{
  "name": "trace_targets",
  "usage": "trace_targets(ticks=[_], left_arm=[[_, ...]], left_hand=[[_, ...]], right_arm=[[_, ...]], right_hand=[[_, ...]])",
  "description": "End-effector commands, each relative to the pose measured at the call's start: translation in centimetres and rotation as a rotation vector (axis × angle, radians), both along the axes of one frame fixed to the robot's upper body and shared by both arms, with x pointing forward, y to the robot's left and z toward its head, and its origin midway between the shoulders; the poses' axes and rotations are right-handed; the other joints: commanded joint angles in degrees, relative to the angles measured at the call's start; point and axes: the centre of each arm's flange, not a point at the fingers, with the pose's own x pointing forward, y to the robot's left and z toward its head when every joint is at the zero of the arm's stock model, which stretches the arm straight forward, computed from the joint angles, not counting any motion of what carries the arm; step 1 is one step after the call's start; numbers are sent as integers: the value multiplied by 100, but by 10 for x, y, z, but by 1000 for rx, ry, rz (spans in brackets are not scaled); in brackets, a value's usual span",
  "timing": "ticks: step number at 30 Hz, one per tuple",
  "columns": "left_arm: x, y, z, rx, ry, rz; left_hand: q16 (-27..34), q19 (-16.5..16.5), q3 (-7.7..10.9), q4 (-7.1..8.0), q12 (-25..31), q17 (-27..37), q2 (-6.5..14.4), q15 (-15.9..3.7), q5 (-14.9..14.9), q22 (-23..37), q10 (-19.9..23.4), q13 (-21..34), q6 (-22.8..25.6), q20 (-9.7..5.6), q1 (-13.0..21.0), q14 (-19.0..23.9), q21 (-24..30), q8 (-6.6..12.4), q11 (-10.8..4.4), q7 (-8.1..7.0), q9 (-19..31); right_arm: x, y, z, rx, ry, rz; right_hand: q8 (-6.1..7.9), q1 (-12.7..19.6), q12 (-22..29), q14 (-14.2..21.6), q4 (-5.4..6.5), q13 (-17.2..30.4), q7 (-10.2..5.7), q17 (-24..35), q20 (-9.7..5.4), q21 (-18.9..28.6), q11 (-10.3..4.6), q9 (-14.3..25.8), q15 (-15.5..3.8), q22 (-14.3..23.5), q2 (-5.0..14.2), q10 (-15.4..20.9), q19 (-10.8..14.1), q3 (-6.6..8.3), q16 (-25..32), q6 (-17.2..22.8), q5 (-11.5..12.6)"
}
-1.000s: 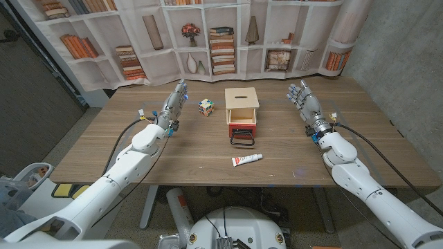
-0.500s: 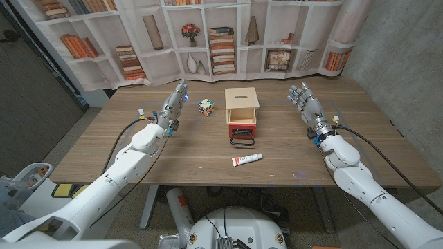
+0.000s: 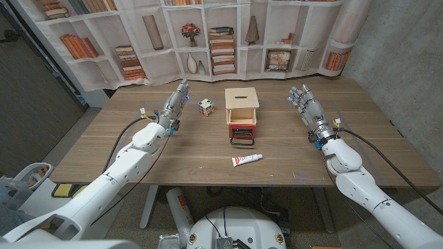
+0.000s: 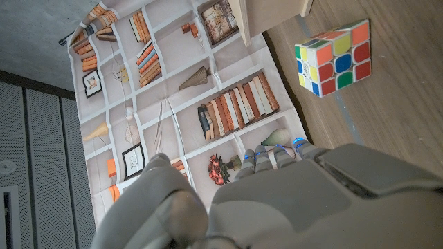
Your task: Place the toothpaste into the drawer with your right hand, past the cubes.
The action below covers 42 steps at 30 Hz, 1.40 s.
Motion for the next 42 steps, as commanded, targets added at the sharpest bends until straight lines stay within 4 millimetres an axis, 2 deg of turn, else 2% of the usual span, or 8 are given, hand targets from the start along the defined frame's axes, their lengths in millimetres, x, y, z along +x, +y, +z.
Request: trace_targets(ticks=[1, 20, 42], left_arm=[[2, -3, 4, 11, -6, -9], [9, -7, -4, 3, 10, -27], [7, -9, 0, 20, 6, -22]], left_hand=[[20, -226, -11, -12, 22, 16, 41, -25, 37, 30, 27, 11, 21, -130, 36, -64, 18, 17, 27, 4, 11], [15, -222, -27, -17, 12, 16, 57, -19, 40, 31, 36, 12, 48, -117, 49, -45, 14, 10, 17, 8, 11], [6, -199, -54, -25, 7, 16, 77, -12, 42, 31, 72, 12, 75, -104, 69, -25, 16, -3, 12, 3, 11]], right_arm=[[-10, 1, -8, 3, -25, 3], [-26, 5, -14, -32, -50, 7], [-38, 15, -19, -82, -68, 22]], right_hand=[[51, 64, 28, 38, -42, 31, -4, 27, -42, -4, -15, 24, -10, 11, -7, 65, 56, 6, 37, 61, 35], [61, 107, 33, 131, -80, 30, -28, 27, -52, -35, -15, 25, -42, 12, 7, 125, 131, 10, 47, 140, 33], [51, 137, 29, 162, -113, 30, -47, 28, -45, -75, -40, 26, -43, 15, 15, 165, 176, 9, 34, 167, 31]])
